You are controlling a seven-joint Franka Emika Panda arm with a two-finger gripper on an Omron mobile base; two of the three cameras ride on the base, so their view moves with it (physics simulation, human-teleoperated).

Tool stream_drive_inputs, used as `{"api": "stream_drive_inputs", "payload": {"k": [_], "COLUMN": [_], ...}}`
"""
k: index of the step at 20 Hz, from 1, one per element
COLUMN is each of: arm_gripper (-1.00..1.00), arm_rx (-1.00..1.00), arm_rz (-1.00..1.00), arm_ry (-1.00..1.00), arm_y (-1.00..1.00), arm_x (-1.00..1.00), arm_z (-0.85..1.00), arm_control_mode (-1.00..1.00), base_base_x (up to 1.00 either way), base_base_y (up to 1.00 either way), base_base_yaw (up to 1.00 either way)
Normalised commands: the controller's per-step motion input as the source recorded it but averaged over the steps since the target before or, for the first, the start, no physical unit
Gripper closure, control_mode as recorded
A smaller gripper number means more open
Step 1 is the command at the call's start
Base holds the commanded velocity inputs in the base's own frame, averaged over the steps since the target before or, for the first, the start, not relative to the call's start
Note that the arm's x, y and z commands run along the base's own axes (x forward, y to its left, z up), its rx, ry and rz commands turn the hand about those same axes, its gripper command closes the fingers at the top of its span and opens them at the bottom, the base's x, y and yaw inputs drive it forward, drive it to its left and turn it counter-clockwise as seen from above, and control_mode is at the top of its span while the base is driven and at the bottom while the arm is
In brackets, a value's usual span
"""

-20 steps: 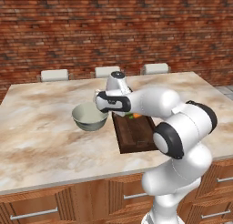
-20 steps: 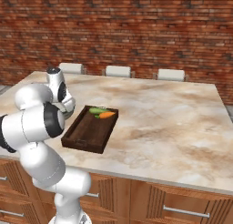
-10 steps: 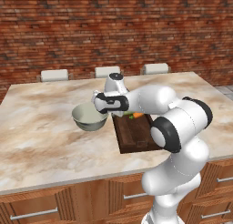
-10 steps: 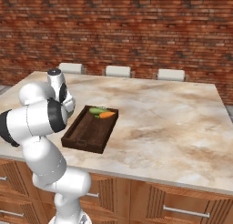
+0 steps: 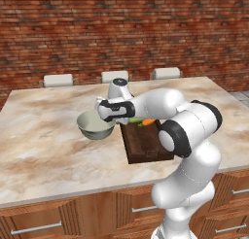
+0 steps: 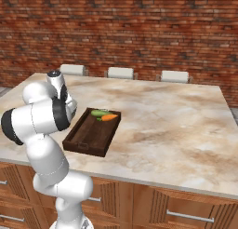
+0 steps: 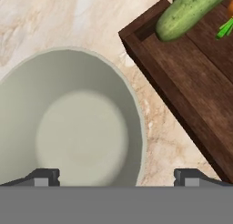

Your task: Place the two vegetables and bowl onto the tray for setting up a vegetable dip station.

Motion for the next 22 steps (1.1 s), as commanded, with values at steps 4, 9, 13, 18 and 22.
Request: {"api": "stream_drive_inputs", "payload": {"k": [4, 9, 13, 18, 22], "arm_gripper": [-1.00, -1.00, -1.00, -1.00, -1.00], "arm_rx": [0.00, 0.00, 0.01, 0.00, 0.00], "arm_rz": [0.00, 0.00, 0.00, 0.00, 0.00], "arm_ry": [0.00, 0.00, 0.00, 0.00, 0.00], "arm_y": [0.00, -0.06, -0.10, -0.15, -0.08], "arm_x": [0.00, 0.00, -0.01, -0.11, -0.15], "arm_z": [0.00, 0.00, 0.00, 0.00, 0.00], "arm_control_mode": [-1.00, -1.00, -1.00, -1.00, -1.00], "base_base_x": [0.00, 0.00, 0.00, 0.00, 0.00], "base_base_y": [0.00, 0.00, 0.00, 0.00, 0.00], "base_base_yaw": [0.00, 0.00, 0.00, 0.00, 0.00]}}
